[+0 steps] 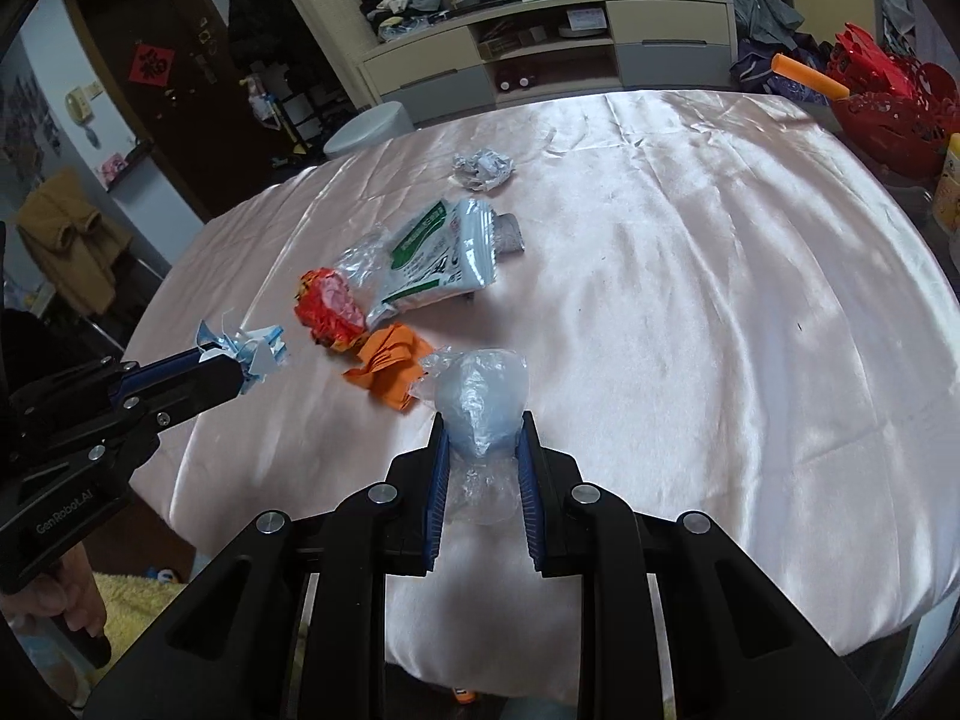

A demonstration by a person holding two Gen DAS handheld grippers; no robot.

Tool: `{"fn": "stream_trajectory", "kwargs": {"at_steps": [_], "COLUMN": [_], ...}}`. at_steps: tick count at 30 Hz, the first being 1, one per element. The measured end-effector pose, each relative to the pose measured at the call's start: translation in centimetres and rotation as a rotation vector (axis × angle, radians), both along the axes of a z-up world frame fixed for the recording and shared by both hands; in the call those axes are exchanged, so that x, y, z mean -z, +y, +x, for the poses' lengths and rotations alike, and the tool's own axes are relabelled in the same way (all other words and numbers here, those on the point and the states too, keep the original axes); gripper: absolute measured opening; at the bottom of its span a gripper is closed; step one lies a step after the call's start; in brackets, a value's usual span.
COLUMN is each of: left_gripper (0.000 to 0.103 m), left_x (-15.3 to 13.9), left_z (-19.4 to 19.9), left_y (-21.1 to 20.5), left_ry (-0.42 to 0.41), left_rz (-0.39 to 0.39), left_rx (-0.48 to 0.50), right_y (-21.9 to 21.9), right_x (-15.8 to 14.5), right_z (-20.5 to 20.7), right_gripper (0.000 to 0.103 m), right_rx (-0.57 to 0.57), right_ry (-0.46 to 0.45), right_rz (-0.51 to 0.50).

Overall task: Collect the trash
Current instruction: 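Grasp the clear plastic wrapper with the right tool while the left tool grasps the blue-white wrapper, then lower both tools over the bin and open them to drop both wrappers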

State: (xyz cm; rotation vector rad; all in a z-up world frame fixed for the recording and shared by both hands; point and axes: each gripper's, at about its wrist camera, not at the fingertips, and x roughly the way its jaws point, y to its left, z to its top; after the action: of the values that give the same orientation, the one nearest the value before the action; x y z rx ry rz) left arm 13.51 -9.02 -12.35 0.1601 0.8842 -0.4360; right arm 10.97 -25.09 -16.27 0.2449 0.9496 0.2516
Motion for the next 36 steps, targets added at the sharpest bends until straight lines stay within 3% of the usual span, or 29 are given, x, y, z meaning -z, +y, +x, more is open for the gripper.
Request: {"fn": "stream_trajectory", "kwargs": {"at_steps": [7,18,29,36], "left_gripper": [0.013,0.013,0.013,0.015], "left_x": [-0.3,5.4,12.5,14.8], "left_z": [-5.8,-13.1,-16.0,-16.1], "left_y": [2.0,5.4,8.2,7.9], "left_ry": [-0.001,0.116,0.261,0.299], "left_rz": [-0.029,-0.076,-0.137,-0.088], "left_rx": [-0.024,-0.067,-0.132,-0.125], "right_y": [1.9,5.0,7.2,7.4], "right_x": [-0.7,2.0,7.5,10.1], "right_z": [-5.2,-11.4,-13.9,-13.6], "right_gripper": [0.023,0.023,0.023,0.024], "right_rx": [-0.043,-0.107,-0.159,-0.172], "right_ry": [-0.008,0.035,0.140,0.192], "right_rz": [-0.002,-0.011,-0.011,-0.011]}}
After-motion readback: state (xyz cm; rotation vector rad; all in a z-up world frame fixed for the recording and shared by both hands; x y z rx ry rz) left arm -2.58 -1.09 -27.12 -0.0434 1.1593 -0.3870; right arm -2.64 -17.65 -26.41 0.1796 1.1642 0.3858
